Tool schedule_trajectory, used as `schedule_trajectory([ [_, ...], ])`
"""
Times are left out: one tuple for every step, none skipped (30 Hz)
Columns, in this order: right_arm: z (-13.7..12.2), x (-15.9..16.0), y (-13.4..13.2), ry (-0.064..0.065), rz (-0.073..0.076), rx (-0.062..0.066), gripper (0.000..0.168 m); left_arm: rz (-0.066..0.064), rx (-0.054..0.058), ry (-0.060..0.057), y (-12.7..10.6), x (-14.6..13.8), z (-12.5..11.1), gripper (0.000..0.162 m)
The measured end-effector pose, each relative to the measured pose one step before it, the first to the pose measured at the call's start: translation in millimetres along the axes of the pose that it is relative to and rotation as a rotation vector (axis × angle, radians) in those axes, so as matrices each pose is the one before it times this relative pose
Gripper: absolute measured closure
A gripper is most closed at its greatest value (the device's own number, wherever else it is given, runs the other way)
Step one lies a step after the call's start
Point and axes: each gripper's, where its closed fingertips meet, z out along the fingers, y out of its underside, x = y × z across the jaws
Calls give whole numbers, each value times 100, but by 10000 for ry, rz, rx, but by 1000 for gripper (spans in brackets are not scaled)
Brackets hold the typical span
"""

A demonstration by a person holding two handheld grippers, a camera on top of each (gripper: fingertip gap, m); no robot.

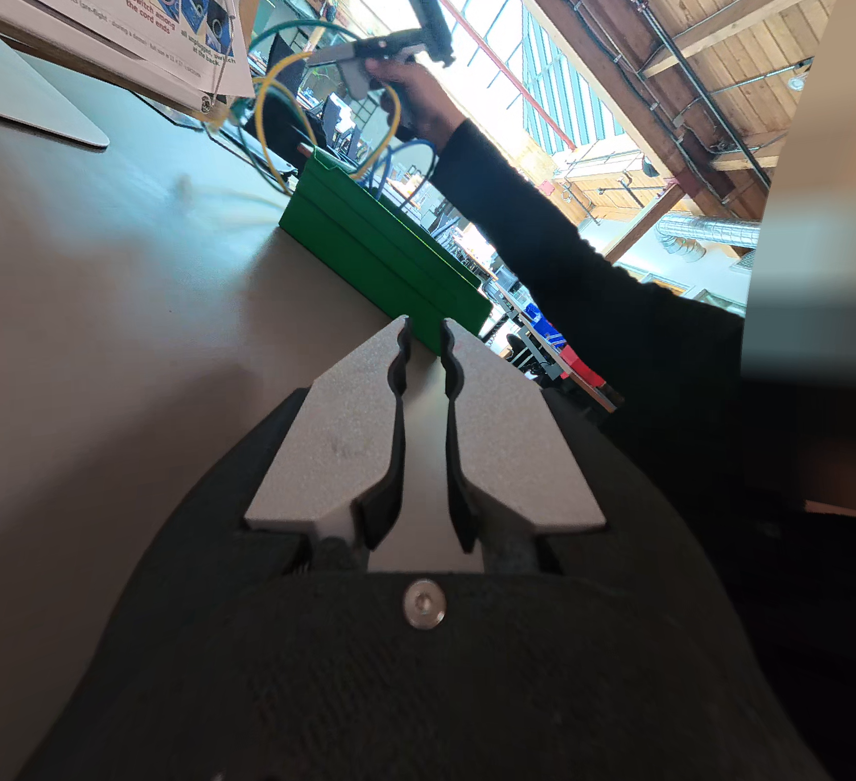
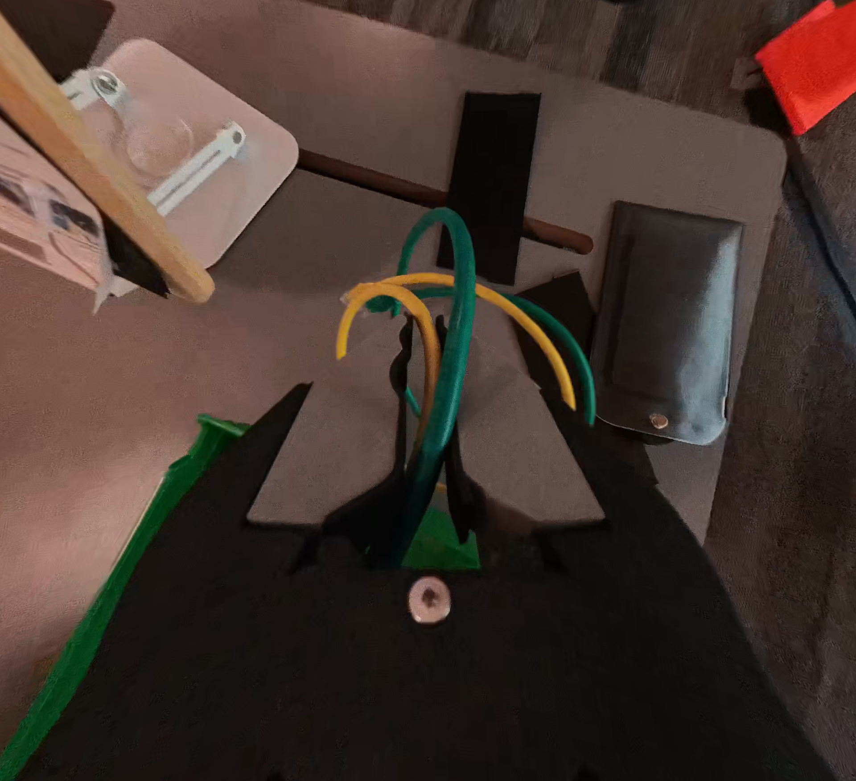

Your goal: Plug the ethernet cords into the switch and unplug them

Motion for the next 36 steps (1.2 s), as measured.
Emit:
schedule_trajectory([
  [-1535,-338,-386,-46,-100,496,162,-4,55,1,-70,4,-58,154],
  [-1479,-398,-313,-50,-93,485,161,-4,52,4,-62,10,-52,154],
  [-1434,-491,-373,-59,-160,530,161,-6,43,8,-56,11,-52,154],
  [-1559,-802,-553,-134,-321,701,160,0,42,2,-50,0,-45,154],
  [-1566,-993,-605,-189,-410,724,158,10,37,3,-49,18,-41,154],
  [-1522,-901,-429,-116,-411,585,157,4,19,2,-26,8,-13,154],
  [-1470,-857,-424,-118,-423,572,157,1,21,-3,-21,1,-27,154],
  [-1346,-1059,-299,-351,-333,448,157,9,31,-13,-28,5,-20,154],
  [-1215,-1057,-240,-492,-230,340,157,16,31,-8,-34,17,-32,154],
  [-1210,-1066,-251,-370,-273,335,157,21,33,7,-42,32,-40,154],
  [-1204,-671,-166,-75,-345,259,157,10,45,-1,-57,4,-47,154],
  [-1172,-785,-228,-185,-320,288,157,3,57,-5,-79,3,-60,154],
  [-1159,-927,-440,-301,-206,414,157,3,62,4,-84,8,-67,154],
  [-1087,-375,-436,28,-152,366,157,-7,64,6,-84,3,-62,154],
  [-1107,-157,-598,51,-107,449,157,-17,61,-1,-88,-23,-64,154],
  [-1099,-372,-939,-193,28,662,157,-10,49,12,-79,-12,-44,154],
  [-881,-149,-957,-147,153,723,158,-4,29,17,-45,6,-30,154],
  [-666,369,-363,151,200,344,157,-19,10,-8,-18,-30,-3,154],
  [-381,780,417,392,153,-94,157,-14,-5,-14,0,-38,10,154],
  [-105,736,961,380,39,-366,157,1,-13,-3,23,-6,13,154],
  [154,230,993,104,-6,-364,157,-2,-6,1,8,3,-4,154],
  [224,-138,546,-65,30,-176,157,-10,14,5,-19,-8,-19,154],
  [206,-506,-77,-230,52,29,157,-14,39,10,-57,-6,-34,154],
  [223,-663,-414,-294,37,59,156,-18,57,9,-85,-7,-67,155],
  [234,-433,-517,-117,-79,-26,156,-20,65,3,-97,-16,-61,155],
  [209,-143,-629,48,-175,-61,156,-20,55,-2,-75,-33,-57,155],
  [194,38,-791,64,-143,-51,157,-25,32,10,-58,-12,-28,155],
  [248,318,-776,107,-50,-100,157,-31,8,11,-10,-23,1,155],
  [321,498,-758,130,-7,-120,157,-25,-19,8,12,-27,14,155],
  [401,640,-752,179,-32,-88,156,-12,-34,3,35,-26,46,155],
  [512,697,-616,225,-94,-89,156,-9,-38,0,42,-15,48,155],
  [680,655,-380,180,-39,-104,156,-11,-36,2,47,-13,34,155],
  [878,671,70,153,101,-267,156,-2,-22,1,30,-6,12,155],
  [1073,678,577,150,94,-493,156,12,8,-1,-9,15,-16,155],
  [1151,654,820,197,-41,-596,156,13,24,-5,-31,17,-32,155],
  [1130,608,713,253,-134,-511,156,7,25,-4,-31,9,-28,155],
])
